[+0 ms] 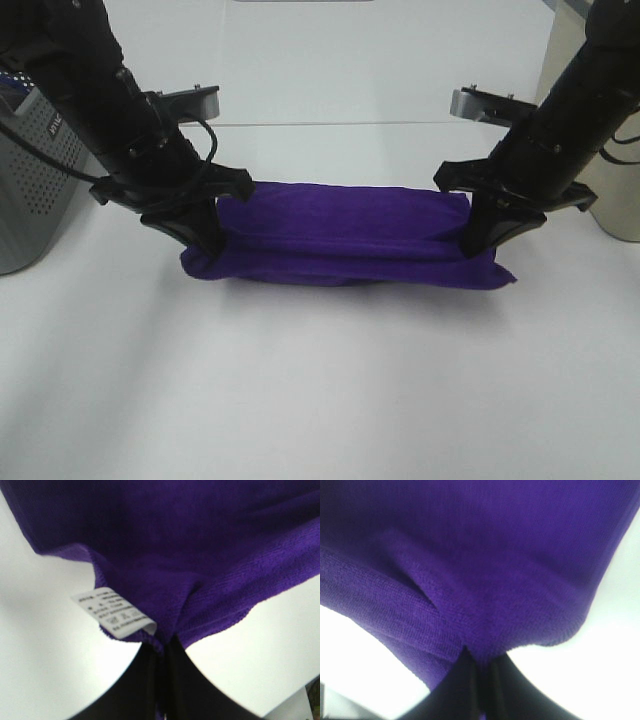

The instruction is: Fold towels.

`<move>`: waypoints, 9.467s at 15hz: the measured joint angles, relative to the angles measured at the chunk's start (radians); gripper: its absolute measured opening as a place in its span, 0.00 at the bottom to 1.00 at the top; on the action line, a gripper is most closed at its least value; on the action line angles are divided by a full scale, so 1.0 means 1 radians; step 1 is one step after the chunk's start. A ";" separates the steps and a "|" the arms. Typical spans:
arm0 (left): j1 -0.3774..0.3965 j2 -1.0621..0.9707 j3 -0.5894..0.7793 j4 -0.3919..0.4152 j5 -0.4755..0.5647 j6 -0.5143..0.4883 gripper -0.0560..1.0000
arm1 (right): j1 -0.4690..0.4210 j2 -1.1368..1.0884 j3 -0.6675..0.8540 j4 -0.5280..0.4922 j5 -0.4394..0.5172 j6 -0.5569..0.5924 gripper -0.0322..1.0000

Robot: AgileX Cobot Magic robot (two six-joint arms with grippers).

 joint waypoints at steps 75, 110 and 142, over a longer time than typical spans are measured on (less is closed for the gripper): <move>-0.090 0.598 -0.955 -0.117 0.215 0.048 0.26 | 0.003 0.080 -0.537 -0.098 0.312 0.137 0.83; 0.303 -1.086 0.439 0.418 0.171 -0.218 0.72 | -0.074 -1.307 0.317 -0.325 0.318 0.269 0.83; 0.426 -1.967 0.855 0.297 0.198 -0.153 0.72 | -0.074 -1.876 0.777 -0.315 0.196 0.182 0.83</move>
